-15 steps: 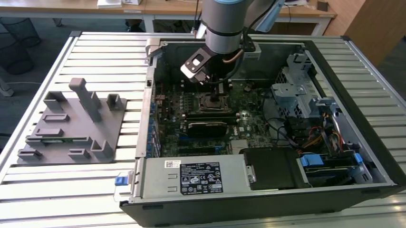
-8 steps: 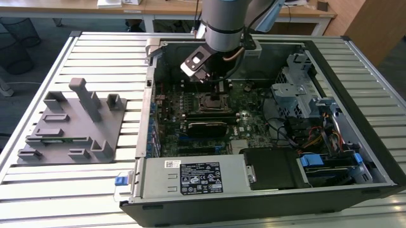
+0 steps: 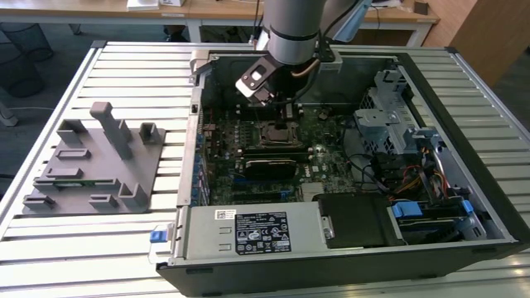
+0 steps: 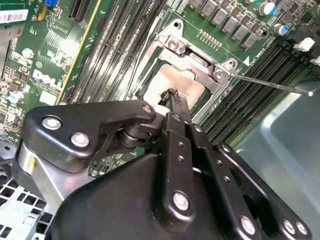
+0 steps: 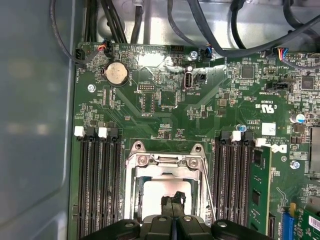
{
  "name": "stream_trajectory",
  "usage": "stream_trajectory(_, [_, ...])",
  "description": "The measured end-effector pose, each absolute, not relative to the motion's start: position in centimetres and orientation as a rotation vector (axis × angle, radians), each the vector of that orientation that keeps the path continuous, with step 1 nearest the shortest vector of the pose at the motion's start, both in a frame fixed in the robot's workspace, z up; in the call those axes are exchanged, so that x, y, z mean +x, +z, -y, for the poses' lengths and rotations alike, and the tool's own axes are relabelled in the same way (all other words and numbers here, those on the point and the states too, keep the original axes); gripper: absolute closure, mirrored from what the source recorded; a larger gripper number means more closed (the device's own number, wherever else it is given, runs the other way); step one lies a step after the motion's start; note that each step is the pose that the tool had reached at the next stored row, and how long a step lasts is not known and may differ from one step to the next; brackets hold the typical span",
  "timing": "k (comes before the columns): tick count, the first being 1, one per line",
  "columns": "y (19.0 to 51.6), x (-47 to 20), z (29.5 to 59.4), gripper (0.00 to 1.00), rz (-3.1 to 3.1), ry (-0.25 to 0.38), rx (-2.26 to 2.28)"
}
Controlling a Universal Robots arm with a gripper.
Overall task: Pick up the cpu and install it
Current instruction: 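Install the first cpu locking lever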
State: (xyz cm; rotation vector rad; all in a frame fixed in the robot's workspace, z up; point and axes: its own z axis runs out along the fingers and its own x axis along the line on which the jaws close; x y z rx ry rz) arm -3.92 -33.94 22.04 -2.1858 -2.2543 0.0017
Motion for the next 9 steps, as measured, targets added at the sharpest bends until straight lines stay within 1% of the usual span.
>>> stream_trajectory(9, [23.4, -3.9, 33.9, 0.89, 2.254, 0.002, -2.186])
